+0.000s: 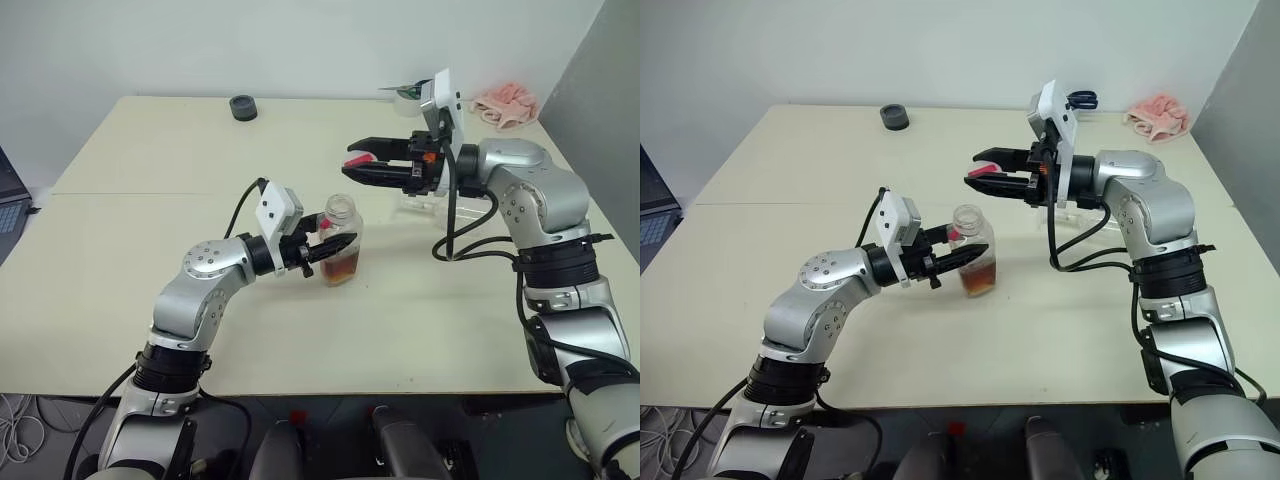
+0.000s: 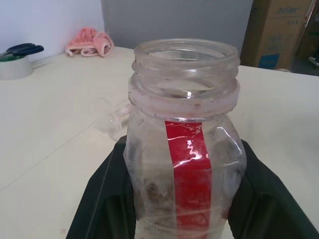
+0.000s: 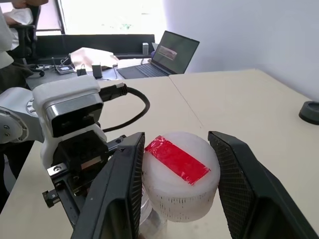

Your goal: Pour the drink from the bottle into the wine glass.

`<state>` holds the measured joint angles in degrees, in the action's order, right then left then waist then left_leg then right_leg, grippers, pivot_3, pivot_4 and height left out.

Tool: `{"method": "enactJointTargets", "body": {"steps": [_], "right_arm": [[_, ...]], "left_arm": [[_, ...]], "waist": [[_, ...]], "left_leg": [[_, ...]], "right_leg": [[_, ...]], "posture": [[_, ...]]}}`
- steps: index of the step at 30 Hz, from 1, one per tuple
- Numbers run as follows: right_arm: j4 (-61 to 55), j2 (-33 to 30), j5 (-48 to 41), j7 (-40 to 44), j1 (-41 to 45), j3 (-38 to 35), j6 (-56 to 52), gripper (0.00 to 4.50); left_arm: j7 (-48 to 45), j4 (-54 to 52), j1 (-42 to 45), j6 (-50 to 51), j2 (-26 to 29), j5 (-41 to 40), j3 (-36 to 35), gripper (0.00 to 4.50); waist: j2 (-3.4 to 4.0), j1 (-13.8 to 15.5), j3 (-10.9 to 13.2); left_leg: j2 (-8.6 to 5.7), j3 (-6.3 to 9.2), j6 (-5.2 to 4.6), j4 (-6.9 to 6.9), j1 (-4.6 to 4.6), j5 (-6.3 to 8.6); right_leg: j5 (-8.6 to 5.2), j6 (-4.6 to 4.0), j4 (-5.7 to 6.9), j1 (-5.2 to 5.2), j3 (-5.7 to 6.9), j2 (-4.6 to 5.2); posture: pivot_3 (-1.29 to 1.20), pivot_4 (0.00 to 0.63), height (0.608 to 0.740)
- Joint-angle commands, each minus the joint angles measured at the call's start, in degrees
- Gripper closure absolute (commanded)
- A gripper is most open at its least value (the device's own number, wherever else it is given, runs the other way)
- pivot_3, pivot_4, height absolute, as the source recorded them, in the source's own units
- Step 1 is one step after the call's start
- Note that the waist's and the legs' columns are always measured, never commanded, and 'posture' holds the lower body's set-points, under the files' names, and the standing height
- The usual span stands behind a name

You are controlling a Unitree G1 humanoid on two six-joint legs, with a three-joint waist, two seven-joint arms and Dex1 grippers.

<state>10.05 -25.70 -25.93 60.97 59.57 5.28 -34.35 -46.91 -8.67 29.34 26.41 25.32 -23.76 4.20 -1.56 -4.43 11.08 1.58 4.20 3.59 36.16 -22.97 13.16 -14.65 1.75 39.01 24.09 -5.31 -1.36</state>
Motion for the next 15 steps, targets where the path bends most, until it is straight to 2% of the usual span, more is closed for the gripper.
{"method": "enactJointTargets", "body": {"steps": [1, 4, 8, 15], "right_arm": [[-5.6, -1.0, -1.3, -4.2, -0.7, -3.9, -2.1, 2.78], [-9.9, -1.6, -1.3, -12.1, -4.3, -8.6, -5.4, 2.79], [-17.0, -0.4, 1.3, -27.5, -11.9, -15.3, -9.3, 2.79], [-35.3, 3.1, 5.6, -45.5, -32.4, -22.7, -13.3, 2.79]], "left_arm": [[0.0, -1.8, 0.8, -0.9, 0.2, -0.6, -1.4, 2.66], [0.2, -1.3, 1.1, -1.3, 0.3, -0.4, -1.6, 2.66], [-0.5, 0.9, 2.3, -2.6, 0.1, -0.1, -1.4, 2.66], [-2.9, 7.2, 6.7, -6.0, -1.6, 0.4, -0.6, 2.66]], "waist": [[0.00, 0.1, 0.0], [0.00, 0.3, 0.0], [0.00, 1.1, 0.0], [0.00, 1.4, 0.0]], "left_leg": [[0.00, 0.00, 0.00, 0.00, 0.00, 0.00], [0.00, 0.01, 0.00, 0.00, -0.01, 0.00], [-0.02, 0.00, 0.00, 0.01, -0.01, 0.00], [-0.04, -0.07, 0.00, -0.02, -0.03, 0.00]], "right_leg": [[0.00, 0.00, 0.00, 0.00, 0.00, 0.00], [0.00, 0.00, -0.01, -0.01, 0.01, 0.00], [0.00, 0.01, -0.01, -0.01, 0.00, 0.02], [-0.01, 0.02, -0.01, 0.02, -0.09, 0.01]], "posture": [[0.00, 0.150, 0.740], [0.00, 0.150, 0.740], [0.00, 0.150, 0.740], [0.00, 0.150, 0.740]]}}
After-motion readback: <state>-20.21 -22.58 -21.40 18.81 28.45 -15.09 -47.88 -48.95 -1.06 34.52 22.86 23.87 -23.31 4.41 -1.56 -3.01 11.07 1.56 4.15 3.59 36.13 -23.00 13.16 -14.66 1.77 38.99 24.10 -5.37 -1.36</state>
